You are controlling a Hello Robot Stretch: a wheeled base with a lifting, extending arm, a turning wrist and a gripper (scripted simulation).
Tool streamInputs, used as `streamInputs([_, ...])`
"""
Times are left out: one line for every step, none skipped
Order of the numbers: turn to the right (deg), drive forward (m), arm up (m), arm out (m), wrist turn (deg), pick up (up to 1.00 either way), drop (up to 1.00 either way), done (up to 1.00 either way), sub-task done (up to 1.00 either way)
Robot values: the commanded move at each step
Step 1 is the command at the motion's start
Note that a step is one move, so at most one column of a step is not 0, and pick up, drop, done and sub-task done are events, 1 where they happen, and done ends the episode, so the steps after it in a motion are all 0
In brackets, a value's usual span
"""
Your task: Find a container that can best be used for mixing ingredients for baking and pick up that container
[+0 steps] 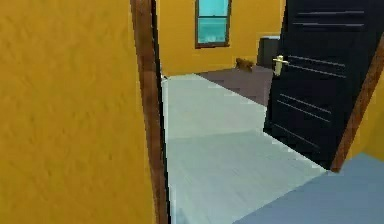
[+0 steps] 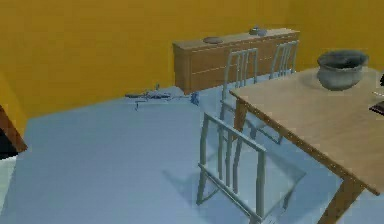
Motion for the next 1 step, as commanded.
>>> streamInputs([45.0,0.0,0.0,0.0,0.0,0.0,0.0,0.0,0.0])
